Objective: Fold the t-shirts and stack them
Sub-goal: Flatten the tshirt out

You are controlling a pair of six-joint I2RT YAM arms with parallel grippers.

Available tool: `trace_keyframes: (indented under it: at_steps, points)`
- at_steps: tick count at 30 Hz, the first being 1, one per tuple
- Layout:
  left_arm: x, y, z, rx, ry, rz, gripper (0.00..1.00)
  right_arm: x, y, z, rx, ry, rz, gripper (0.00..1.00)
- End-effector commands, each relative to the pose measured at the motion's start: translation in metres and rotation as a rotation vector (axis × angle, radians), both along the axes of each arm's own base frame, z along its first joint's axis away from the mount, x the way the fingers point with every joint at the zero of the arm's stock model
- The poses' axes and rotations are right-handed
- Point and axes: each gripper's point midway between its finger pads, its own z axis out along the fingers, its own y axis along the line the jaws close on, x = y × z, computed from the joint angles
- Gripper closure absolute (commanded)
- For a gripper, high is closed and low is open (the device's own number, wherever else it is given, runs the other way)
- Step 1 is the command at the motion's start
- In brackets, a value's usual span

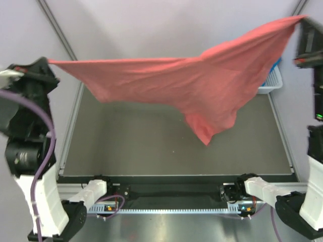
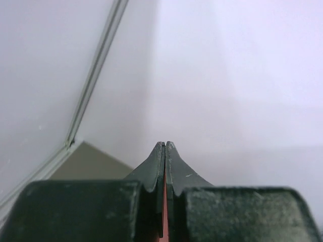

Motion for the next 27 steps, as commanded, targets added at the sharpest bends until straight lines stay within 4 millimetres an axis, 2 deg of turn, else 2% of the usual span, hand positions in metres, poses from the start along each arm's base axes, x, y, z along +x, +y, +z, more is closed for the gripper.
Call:
trace_keyframes:
  at_steps: [1,2,3,8,12,16,19,20,22,23,24,25,26,27]
  points:
    - [-0.041,0.013,0.044,0.024,-0.148,0.065,1.0,-0.054,-0.011,0.064,-0.003,-0.221,-0.01,1.0]
    - [-0.053,0.013,0.055,0.025,-0.184,0.063,1.0,-0.057,-0.01,0.069,-0.007,-0.228,-0.002,1.0]
    - [-0.061,0.014,0.061,0.028,-0.203,0.065,1.0,-0.075,-0.014,0.081,0.003,-0.267,0.003,1.0]
    - [-0.099,0.016,0.09,0.025,-0.318,0.067,1.0,-0.112,-0.016,0.088,-0.002,-0.317,0.032,1.0]
    - [-0.118,0.02,0.101,0.042,-0.358,0.088,1.0,-0.126,-0.016,0.09,0.008,-0.341,0.054,1.0]
    - [-0.122,0.024,0.106,0.055,-0.372,0.115,1.0,-0.127,-0.012,0.095,0.039,-0.357,0.098,1.0]
    - [-0.104,0.024,0.099,0.061,-0.348,0.121,1.0,-0.109,-0.001,0.096,0.024,-0.343,0.131,1.0]
    - [-0.09,0.023,0.093,0.063,-0.332,0.124,1.0,-0.09,0.004,0.092,0.019,-0.312,0.135,1.0]
    - [-0.071,0.022,0.082,0.063,-0.304,0.124,1.0,-0.067,0.01,0.086,0.005,-0.285,0.135,1.0]
    - [-0.049,0.019,0.067,0.069,-0.272,0.118,1.0,-0.05,0.014,0.08,0.001,-0.262,0.135,1.0]
    - [-0.037,0.018,0.058,0.069,-0.25,0.117,1.0,-0.024,0.021,0.064,-0.007,-0.209,0.138,1.0]
    - [-0.026,0.018,0.047,0.06,-0.227,0.118,1.0,-0.015,0.023,0.062,-0.003,-0.212,0.138,1.0]
    - [-0.004,0.017,0.025,0.063,-0.182,0.126,1.0,0.003,0.027,0.052,-0.001,-0.184,0.141,1.0]
    - [0.009,0.018,0.012,0.062,-0.154,0.132,1.0,0.029,0.033,0.032,-0.005,-0.131,0.145,1.0]
